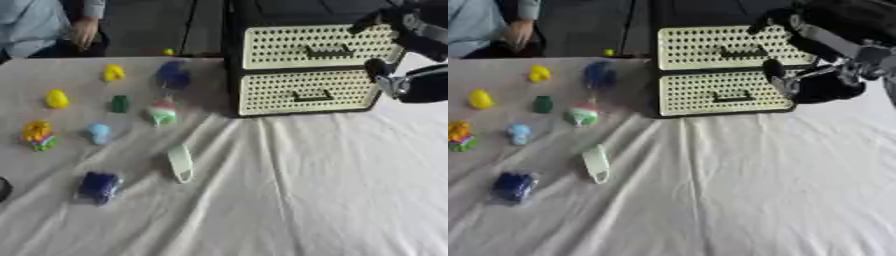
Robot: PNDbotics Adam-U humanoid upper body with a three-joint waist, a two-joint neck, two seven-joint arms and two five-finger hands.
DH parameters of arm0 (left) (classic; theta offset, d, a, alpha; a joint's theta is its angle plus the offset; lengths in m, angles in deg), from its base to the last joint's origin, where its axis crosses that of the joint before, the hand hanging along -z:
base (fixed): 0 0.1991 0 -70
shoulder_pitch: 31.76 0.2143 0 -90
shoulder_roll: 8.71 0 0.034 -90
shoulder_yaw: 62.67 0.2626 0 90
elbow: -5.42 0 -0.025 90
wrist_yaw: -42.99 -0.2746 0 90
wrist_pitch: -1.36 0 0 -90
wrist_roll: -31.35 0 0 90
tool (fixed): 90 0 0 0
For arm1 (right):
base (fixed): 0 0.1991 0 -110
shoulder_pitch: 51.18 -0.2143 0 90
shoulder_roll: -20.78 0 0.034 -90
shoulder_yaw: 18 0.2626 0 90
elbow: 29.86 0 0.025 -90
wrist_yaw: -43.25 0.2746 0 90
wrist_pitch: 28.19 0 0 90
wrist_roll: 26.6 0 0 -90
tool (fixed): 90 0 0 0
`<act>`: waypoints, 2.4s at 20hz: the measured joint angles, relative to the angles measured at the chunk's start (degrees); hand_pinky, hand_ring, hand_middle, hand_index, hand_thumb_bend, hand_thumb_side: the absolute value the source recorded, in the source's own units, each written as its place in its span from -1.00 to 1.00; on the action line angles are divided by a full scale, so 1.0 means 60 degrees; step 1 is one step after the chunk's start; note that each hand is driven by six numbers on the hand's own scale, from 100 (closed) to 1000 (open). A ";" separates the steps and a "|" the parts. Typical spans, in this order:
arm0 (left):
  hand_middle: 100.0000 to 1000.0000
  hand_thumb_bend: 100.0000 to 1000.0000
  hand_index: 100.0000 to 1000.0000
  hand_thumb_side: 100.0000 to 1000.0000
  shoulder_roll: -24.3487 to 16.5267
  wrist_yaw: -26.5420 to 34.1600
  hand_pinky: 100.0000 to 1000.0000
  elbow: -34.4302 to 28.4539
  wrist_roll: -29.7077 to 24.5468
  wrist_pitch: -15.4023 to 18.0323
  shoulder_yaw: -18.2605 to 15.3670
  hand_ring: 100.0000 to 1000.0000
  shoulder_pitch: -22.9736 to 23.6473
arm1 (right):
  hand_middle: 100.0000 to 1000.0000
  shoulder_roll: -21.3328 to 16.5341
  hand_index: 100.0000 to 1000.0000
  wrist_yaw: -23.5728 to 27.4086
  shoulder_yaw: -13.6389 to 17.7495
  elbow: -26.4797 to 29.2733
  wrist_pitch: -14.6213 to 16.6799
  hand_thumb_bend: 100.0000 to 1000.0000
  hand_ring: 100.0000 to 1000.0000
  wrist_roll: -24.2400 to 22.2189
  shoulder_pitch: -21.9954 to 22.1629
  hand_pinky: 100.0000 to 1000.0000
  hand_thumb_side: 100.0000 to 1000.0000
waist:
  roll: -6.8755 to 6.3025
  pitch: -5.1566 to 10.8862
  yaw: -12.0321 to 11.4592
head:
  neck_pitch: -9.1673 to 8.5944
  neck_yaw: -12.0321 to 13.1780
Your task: Pick up objects from table and place into drawer.
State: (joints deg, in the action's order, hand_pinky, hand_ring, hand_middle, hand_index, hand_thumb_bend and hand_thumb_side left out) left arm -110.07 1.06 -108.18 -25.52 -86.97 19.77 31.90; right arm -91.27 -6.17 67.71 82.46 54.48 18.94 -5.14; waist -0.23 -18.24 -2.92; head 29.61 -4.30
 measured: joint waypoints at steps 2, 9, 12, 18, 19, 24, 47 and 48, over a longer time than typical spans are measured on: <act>0.64 -1.00 0.76 1.00 0.0017 0.0011 -0.04 0.0000 -0.0012 0.0007 0.0002 0.24 -0.0011 | -1.00 0.0090 0.72 -0.0157 -0.0120 -0.0323 -0.0049 -1.00 -0.88 0.0015 -0.0132 -1.00 -0.94 | -0.0003 0.0000 -0.0030 | 0.0000 -0.0043; 0.64 -1.00 0.76 1.00 0.0020 0.0037 -0.04 0.0000 -0.0089 0.0013 0.0059 0.24 -0.0060 | -0.99 0.0413 0.71 -0.1003 -0.0516 -0.1901 -0.0038 -1.00 -0.88 0.0492 -0.0816 -1.00 -0.95 | -0.0006 0.0000 -0.0104 | 0.0000 -0.0174; 0.64 -1.00 0.76 1.00 0.0021 0.0051 -0.04 0.0000 -0.0103 0.0015 0.0061 0.24 -0.0064 | -0.99 0.0558 0.70 -0.1312 -0.0592 -0.2566 -0.0020 -1.00 -0.88 0.0739 -0.1044 -1.00 -0.96 | -0.0006 0.0000 -0.0132 | 0.0000 -0.0218; 0.63 -1.00 0.74 1.00 0.0026 0.0065 -0.04 0.0000 -0.0139 0.0016 0.0069 0.24 -0.0069 | -1.00 0.0806 0.69 -0.1450 -0.0644 -0.3678 -0.0017 -1.00 -0.88 0.0986 -0.1279 -1.00 -0.97 | -0.0009 -0.0040 -0.0179 | -0.0014 -0.0275; 0.62 -1.00 0.74 1.00 0.0027 0.0074 -0.04 0.0000 -0.0141 0.0015 0.0078 0.24 -0.0070 | -0.96 0.0845 0.69 -0.1449 -0.0645 -0.3834 -0.0013 -1.00 -0.88 0.0997 -0.1316 -1.00 -0.96 | -0.0009 -0.0054 -0.0186 | -0.0023 -0.0289; 0.62 -1.00 0.74 1.00 0.0101 0.0084 -0.04 0.0000 -0.0158 0.0004 0.0112 0.24 -0.0072 | -0.95 0.0978 0.69 -0.1446 -0.0681 -0.4502 0.0008 -1.00 -0.88 0.1126 -0.1442 -1.00 -0.96 | -0.0011 -0.0090 -0.0243 | -0.0098 -0.0339; 0.60 -1.00 0.73 1.00 0.0106 0.0101 -0.05 0.0000 -0.0168 0.0008 0.0115 0.23 -0.0073 | -0.96 0.1158 0.27 -0.1418 -0.0518 -0.5771 0.0164 -1.00 -0.87 0.1494 -0.1728 -1.00 -0.96 | -0.0013 -0.0182 -0.0278 | -0.0256 -0.0468; 0.60 -1.00 0.73 1.00 0.0106 0.0102 -0.05 0.0000 -0.0168 0.0008 0.0115 0.23 -0.0073 | -0.96 0.1140 0.26 -0.1382 -0.0518 -0.5697 0.0171 -1.00 -0.87 0.1444 -0.1682 -1.00 -0.96 | -0.0013 -0.0182 -0.0266 | -0.0256 -0.0467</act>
State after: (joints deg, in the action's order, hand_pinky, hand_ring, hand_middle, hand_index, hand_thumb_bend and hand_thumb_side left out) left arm -109.43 1.67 -108.18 -26.53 -86.92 20.46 31.47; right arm -84.43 -14.46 64.60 48.28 55.50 27.60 -15.23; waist -0.31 -19.33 -4.52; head 28.07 -7.10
